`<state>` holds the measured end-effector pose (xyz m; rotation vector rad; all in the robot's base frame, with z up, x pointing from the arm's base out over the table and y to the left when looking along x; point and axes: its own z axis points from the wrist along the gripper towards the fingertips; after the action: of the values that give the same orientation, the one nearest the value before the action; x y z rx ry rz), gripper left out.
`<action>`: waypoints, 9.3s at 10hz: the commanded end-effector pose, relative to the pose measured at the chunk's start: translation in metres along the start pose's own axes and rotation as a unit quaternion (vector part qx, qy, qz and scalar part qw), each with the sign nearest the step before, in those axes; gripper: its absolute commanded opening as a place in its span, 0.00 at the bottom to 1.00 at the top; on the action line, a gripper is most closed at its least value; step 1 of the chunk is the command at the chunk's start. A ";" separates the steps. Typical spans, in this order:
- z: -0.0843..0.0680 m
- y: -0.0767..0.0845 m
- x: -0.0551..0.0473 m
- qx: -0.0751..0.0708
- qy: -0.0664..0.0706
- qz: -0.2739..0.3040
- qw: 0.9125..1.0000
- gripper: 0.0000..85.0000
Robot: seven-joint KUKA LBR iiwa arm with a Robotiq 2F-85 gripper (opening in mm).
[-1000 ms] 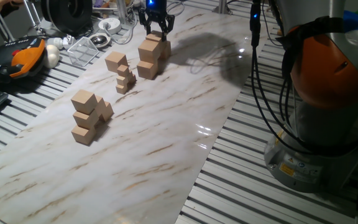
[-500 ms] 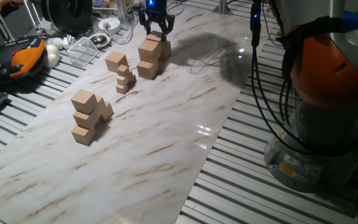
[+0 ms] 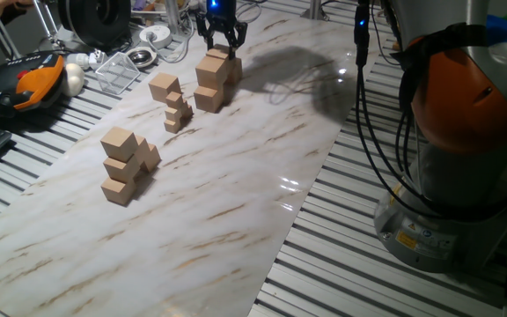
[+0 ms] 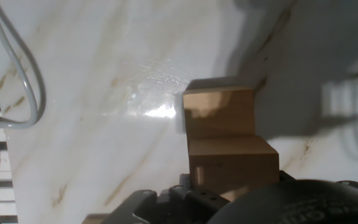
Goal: Stack the blocks into a pyramid shape
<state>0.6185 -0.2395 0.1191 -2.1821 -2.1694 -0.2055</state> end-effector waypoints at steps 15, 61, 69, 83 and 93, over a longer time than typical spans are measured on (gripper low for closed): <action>0.001 0.000 0.001 -0.002 0.003 -0.004 1.000 0.00; 0.003 0.003 -0.001 0.029 0.061 0.003 0.998 0.00; 0.000 0.003 0.002 0.036 0.072 0.004 0.997 0.00; 0.004 0.001 0.001 0.029 0.076 0.001 0.997 0.40; 0.006 0.002 0.001 0.025 0.079 0.010 0.997 1.00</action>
<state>0.6204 -0.2375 0.1145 -2.0842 -2.0484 -0.3063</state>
